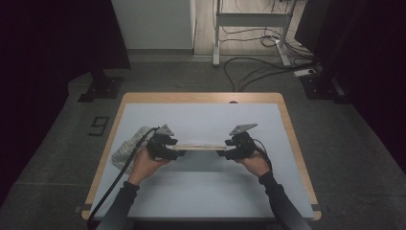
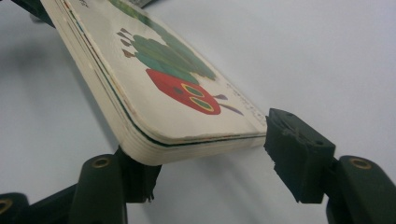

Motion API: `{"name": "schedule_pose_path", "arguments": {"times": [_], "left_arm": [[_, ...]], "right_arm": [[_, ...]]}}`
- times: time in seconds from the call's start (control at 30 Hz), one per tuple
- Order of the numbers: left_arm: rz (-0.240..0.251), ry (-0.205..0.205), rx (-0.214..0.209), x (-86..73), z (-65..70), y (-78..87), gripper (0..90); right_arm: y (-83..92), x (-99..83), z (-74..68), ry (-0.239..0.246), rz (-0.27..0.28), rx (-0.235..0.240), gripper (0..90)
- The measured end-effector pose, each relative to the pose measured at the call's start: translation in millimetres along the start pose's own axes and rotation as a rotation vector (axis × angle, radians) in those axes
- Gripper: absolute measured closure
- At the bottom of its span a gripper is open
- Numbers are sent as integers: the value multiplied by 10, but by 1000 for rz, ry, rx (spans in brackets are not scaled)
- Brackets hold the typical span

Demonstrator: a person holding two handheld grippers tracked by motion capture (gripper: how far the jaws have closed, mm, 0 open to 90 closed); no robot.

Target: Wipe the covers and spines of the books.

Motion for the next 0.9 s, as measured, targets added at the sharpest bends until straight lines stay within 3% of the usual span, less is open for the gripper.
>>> {"name": "schedule_pose_path", "arguments": {"times": [0.37,0.9], "left_arm": [[1,21,-5,-102,90,-16,206],[-14,31,13,-337,236,-73,199]], "right_arm": [[49,-137,-60,7,8,15,331],[64,-393,-114,-14,13,33,340]]}}
Point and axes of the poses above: each handheld gripper's, and its own axes: y roughly backward along the jaws, x roughly out of its top, z roughly to its right, the point moved 2 cm from there along -y, roughly forward along the jaws, and after that the axes turned 8 degrees about z, right-handed, at the moved point
